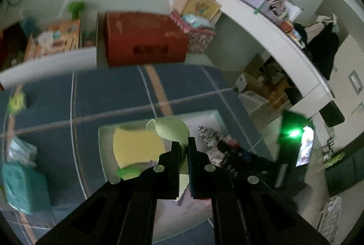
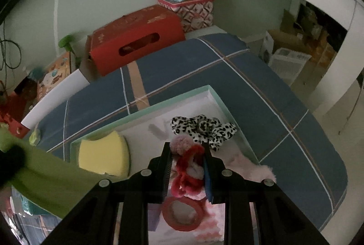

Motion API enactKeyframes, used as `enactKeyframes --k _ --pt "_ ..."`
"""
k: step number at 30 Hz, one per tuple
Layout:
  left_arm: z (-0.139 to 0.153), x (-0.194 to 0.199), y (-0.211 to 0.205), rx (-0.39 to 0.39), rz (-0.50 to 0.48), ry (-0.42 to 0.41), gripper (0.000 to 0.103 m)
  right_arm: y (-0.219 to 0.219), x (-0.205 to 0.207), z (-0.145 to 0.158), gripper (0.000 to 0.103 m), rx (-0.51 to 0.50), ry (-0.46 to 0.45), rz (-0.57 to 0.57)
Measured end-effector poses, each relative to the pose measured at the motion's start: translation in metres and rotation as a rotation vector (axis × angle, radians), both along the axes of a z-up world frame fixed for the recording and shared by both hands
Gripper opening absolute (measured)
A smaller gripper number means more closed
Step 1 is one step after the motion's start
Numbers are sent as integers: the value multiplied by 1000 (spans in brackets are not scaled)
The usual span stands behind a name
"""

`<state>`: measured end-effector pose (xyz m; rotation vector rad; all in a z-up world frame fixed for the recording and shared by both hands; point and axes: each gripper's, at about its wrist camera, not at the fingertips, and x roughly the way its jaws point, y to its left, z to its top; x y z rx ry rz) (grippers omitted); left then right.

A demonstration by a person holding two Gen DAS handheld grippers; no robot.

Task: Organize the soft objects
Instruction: 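Carry the cloth and flower toy into the white tray while both tools release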

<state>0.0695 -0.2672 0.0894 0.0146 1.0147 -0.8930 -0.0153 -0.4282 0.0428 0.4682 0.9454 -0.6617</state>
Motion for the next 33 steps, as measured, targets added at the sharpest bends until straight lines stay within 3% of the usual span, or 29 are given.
enactKeyframes --k 6,12,22,29,31,33 --pt "-57 13 6 84 63 102 6 4 9 -14 27 22 38 26" --pt "-93 15 12 156 98 149 6 8 18 -26 28 38 70 44" --pt "-111 11 17 225 115 154 7 20 39 -56 29 64 156 90" --pt "-111 13 21 211 130 172 10 25 46 -55 30 34 183 76" --pt "-109 14 23 206 138 182 20 27 48 -52 31 25 183 75" --pt "-106 15 26 193 148 190 55 30 47 -47 36 19 177 76"
